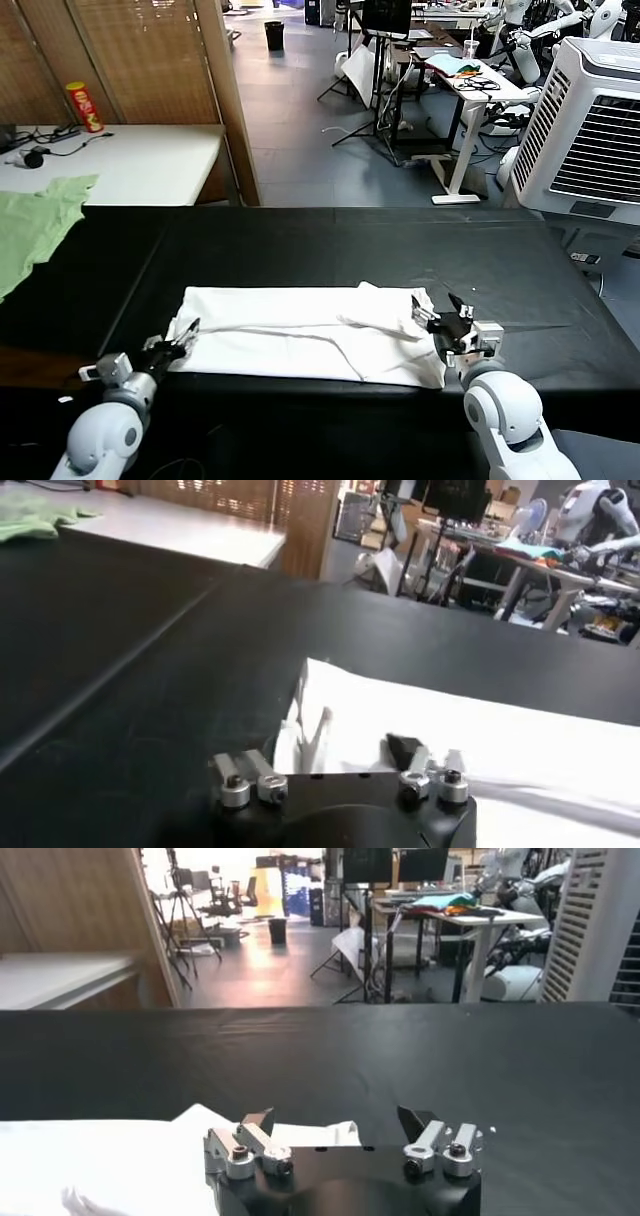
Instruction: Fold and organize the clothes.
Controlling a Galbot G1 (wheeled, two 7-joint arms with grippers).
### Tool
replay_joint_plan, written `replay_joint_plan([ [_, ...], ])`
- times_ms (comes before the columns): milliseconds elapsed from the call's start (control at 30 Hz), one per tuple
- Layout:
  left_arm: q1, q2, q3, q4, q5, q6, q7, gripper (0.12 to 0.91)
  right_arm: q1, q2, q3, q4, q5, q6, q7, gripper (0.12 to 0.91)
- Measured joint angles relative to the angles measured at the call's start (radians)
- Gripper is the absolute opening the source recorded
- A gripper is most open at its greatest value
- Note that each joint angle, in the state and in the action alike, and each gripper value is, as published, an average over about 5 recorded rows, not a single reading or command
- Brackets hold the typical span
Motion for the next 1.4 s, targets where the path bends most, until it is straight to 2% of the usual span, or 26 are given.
replay_joint_plan([
  [167,0.006,-0.004,0.001,0.002,0.009,0.0,0.008,0.228,-0.005,0.0,0.002,0.005,-0.011,0.003,-0.005,0.798],
  [233,0.007,-0.002,0.002,0.001,0.025,0.0,0.014,0.168,-0.006,0.0,0.003,0.008,-0.015,0.003,-0.006,0.798],
  [367,0.003,0.013,0.001,0.004,0.107,-0.022,0.029,0.156,-0.011,0.001,0.011,0.017,-0.017,0.0,-0.006,0.798],
  [500,0.002,0.05,-0.017,0.03,0.251,-0.089,0.04,0.154,-0.022,0.0,0.025,0.029,-0.016,-0.003,-0.005,0.798],
  [733,0.024,0.194,-0.08,0.109,0.401,-0.195,0.039,0.154,-0.046,0.002,0.054,0.051,-0.013,-0.003,-0.004,0.798],
  [833,0.035,0.25,-0.102,0.129,0.426,-0.212,0.035,0.154,-0.06,0.006,0.065,0.06,-0.013,-0.001,-0.004,0.798],
  [933,0.046,0.271,-0.105,0.117,0.425,-0.194,0.027,0.154,-0.071,0.013,0.071,0.066,-0.016,0.0,-0.001,0.798],
  [1033,0.051,0.253,-0.087,0.066,0.403,-0.153,0.016,0.154,-0.08,0.018,0.072,0.072,-0.024,0.0,0.001,0.798],
  [1200,0.032,0.166,-0.007,-0.067,0.323,-0.061,-0.027,0.154,-0.098,0.029,0.08,0.082,-0.044,0.0,0.003,0.798],
  [1400,-0.018,0.051,0.154,-0.203,0.192,0.022,-0.094,0.154,-0.124,0.045,0.098,0.085,-0.065,0.006,0.003,0.798],
])
